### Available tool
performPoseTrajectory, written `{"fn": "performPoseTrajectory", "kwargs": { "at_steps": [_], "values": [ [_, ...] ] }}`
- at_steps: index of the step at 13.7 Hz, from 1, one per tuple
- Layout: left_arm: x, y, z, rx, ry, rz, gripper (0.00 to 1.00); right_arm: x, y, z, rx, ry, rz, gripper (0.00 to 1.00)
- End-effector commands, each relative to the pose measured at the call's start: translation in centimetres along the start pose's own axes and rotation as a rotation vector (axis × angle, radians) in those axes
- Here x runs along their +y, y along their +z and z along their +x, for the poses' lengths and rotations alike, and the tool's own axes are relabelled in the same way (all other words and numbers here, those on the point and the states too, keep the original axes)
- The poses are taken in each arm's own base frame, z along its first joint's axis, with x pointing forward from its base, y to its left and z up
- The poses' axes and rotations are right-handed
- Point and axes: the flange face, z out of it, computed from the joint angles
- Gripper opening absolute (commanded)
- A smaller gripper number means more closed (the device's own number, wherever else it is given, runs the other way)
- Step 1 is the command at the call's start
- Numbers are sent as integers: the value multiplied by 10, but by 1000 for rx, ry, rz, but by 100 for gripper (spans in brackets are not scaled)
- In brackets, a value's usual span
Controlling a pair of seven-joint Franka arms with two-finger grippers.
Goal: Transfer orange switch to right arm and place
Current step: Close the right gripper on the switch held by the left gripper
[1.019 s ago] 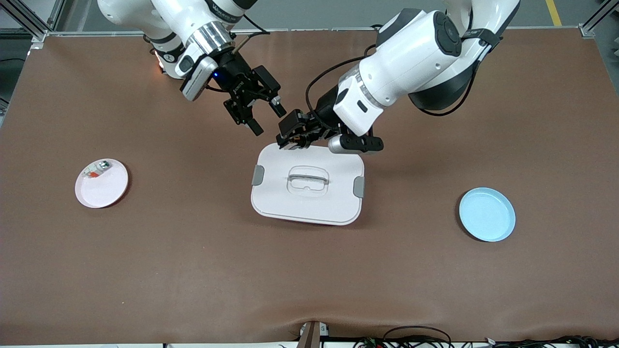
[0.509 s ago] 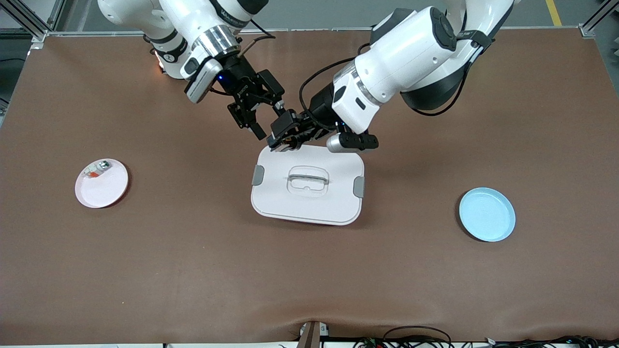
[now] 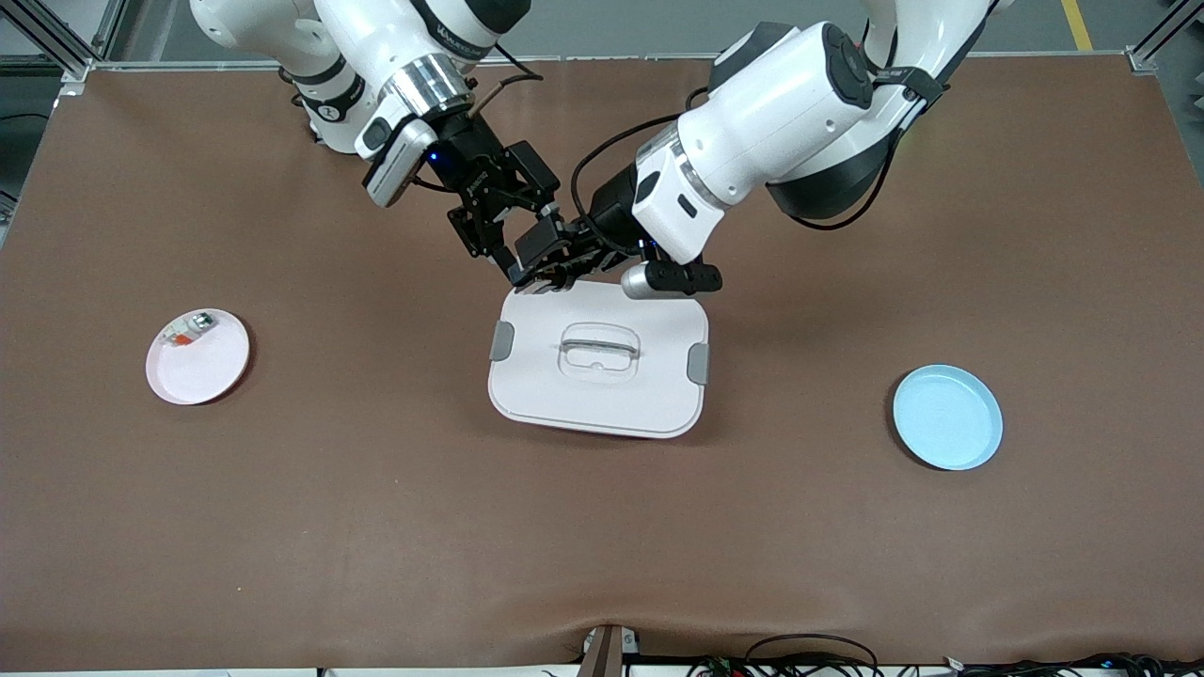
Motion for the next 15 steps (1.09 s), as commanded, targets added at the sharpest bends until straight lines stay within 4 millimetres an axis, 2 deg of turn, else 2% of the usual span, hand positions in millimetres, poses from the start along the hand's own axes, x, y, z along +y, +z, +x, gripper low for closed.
{"fn": "performPoseTrajectory", "kwargs": {
  "at_steps": [1, 4, 9, 12, 15],
  "values": [
    [8, -1, -1, -7, -22, -26, 28, -5, 10, 8, 27, 5, 7, 100],
    [13, -7, -1, -3, -32, -38, 28, 4, 11, 22, 49, -47, -9, 100],
    [13, -7, -2, -4, -41, -39, 28, 6, 10, 31, 63, -62, -12, 100],
    [14, -6, -4, -6, -46, -40, 28, 4, 15, 32, 66, -61, -9, 87],
    [16, -5, -8, -10, -49, -39, 28, -1, 28, 31, 68, -60, -3, 87]
  ]
}}
